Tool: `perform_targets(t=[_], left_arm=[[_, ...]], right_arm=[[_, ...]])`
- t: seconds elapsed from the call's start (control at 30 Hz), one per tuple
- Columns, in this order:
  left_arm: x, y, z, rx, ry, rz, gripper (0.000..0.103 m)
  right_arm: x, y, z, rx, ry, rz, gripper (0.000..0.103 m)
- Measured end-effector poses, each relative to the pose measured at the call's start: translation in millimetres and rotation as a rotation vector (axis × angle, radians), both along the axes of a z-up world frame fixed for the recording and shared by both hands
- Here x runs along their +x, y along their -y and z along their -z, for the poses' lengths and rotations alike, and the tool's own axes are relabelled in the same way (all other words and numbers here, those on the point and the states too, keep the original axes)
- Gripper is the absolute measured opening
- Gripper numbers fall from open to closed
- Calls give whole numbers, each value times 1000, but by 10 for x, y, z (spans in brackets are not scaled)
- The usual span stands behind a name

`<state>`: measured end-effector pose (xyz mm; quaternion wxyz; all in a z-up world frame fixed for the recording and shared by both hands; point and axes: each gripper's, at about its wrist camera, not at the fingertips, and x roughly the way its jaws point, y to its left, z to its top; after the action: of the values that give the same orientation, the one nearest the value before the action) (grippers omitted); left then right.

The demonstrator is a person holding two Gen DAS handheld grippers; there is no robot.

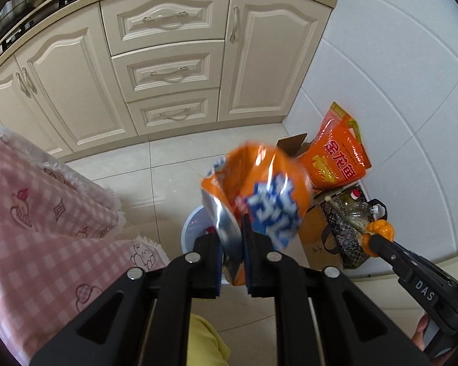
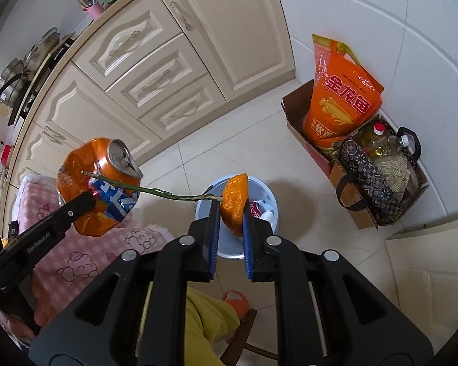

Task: Collect trash
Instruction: 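Carry the orange can and peel over the blue bin and open both grippers, then swing both open tools back toward the table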

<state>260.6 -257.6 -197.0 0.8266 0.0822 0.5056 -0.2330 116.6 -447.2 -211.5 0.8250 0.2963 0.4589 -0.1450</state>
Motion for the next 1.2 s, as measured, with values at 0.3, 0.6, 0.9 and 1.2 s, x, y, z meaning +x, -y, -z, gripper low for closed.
perform_targets(t=[0.3,0.6,0.9,1.2], left_arm=[[103,30,126,59,25,-10,58],[119,-210,153,84,25,-104,58],[79,-472,60,84,29,-147,58],[33,-561,5,81,39,-152,58]], right_arm=[[115,-23,122,26,-19,-16,14],[330,-181,129,29,-23,-71,14],[568,-430,66,55,4,-169,41],[513,-451,15,53,16,-156,57]])
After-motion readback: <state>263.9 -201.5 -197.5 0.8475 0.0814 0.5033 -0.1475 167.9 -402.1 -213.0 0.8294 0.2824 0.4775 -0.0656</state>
